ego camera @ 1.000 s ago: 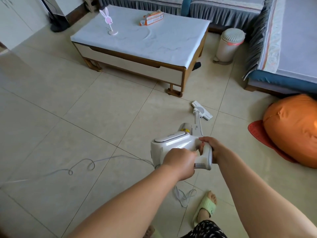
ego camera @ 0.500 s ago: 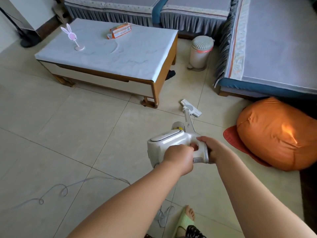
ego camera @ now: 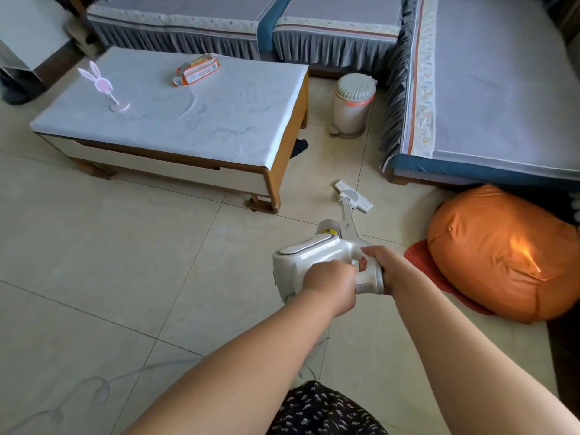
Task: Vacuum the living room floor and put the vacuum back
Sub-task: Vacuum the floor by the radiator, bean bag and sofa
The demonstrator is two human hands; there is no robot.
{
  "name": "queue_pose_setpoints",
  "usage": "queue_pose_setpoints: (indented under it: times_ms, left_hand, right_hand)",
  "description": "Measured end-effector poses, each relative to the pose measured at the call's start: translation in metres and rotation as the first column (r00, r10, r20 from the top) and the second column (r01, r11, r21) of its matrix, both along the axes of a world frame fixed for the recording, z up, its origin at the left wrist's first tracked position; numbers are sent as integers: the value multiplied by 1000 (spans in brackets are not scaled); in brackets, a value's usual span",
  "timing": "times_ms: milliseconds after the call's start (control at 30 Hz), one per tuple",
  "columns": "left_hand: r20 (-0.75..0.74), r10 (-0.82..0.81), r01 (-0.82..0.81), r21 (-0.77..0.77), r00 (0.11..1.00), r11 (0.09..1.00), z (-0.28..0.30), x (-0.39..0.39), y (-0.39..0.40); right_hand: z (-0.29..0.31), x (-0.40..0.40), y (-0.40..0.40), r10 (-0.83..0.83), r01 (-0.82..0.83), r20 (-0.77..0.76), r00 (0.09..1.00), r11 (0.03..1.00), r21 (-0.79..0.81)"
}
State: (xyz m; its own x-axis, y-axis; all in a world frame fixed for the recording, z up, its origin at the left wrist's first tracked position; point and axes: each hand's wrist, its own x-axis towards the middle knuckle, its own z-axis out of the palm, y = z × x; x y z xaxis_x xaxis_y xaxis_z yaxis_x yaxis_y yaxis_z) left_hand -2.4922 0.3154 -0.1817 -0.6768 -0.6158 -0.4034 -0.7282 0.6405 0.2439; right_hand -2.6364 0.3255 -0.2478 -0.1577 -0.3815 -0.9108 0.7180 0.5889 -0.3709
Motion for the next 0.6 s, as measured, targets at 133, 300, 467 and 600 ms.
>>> queue_pose_setpoints:
  times_ms: [133,300,467,600]
  left_hand:
    - [-4,-27,27,-30,1000,999,-5,-15,-34]
    - [-3,-56,56,-40,998,998,-11,-36,-58]
    - [3,-70,70,-30,998,997,-13,-61,-80]
    - [13,-73,73,-34,997,997,-12,-88,-106]
  right_hand:
    - [-2,-15,-30,13,-12,-16,1000,1000,18]
    - [-6,-35,-50,6,-6,-8,1000,1000,15]
    - [-19,-64,-70,-24,24,19,1000,1000,14]
    - [-22,-91,-93,-58,58,26,998,998,3]
